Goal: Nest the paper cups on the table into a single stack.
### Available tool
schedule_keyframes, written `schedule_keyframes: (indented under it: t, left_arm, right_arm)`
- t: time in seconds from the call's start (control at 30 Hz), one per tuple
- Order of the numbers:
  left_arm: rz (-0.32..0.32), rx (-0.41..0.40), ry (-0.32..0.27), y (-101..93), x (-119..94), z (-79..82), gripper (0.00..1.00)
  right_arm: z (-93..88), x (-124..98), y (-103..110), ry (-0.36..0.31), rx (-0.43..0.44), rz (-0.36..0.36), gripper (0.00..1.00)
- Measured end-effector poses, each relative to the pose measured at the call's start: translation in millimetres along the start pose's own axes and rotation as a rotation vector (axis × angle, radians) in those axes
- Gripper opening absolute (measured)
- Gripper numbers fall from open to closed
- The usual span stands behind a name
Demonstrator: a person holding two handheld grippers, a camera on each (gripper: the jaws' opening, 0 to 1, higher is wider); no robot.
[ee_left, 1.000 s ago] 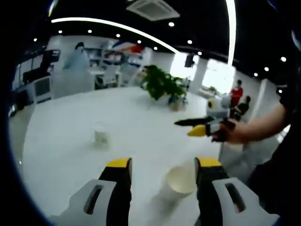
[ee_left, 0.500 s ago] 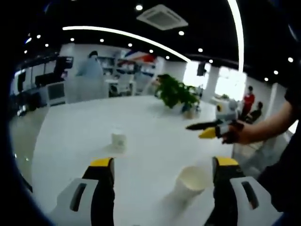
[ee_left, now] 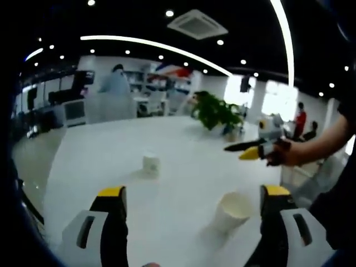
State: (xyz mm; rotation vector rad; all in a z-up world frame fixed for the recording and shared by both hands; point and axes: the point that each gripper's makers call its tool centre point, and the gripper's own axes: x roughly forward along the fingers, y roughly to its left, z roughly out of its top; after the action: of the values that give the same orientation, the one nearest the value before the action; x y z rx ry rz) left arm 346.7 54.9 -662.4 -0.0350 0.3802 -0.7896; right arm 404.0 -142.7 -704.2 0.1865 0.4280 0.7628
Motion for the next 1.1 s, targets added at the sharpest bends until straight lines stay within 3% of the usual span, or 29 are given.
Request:
schedule_keyframes:
  t: [0.27,0.4,0.7,0.87,0.97,1.1]
  left_arm:
    - [0.018,0.001,0.001,4.6,2.2,-5.6,1.0]
    - [0.033,0.032,0.008,5.4,5.6,-6.2,1.0]
    - [0.046,0.031,0.011,3.7,12.7,-11.7,1.0]
    - [0.067,-0.005,-0.006,6.9,11.8,-17.4,1.0]
    - [0.078,-0.018,-0.004,6.6,12.1,-23.0,1.0]
    - [0.084,-0.037,-0.002,7.2,13.0,-30.5,1.0]
  right_arm:
    - [5.4,19.2,0.4,0.018,-0.022,0.03,0.92]
    - [11.1,32.2,1.9,0.05,-0.074,0.064,0.91]
    - [55.1,86.6,-24.6,0.076,-0.19,0.106,0.87]
    - [57.4,115.1,-38.2,0.139,-0.257,0.113,0.83]
    - [55.1,126.7,-35.2,0.162,-0.29,0.121,0.81]
    - [52.1,141.6,-41.3,0.164,-0.267,0.118,0.78]
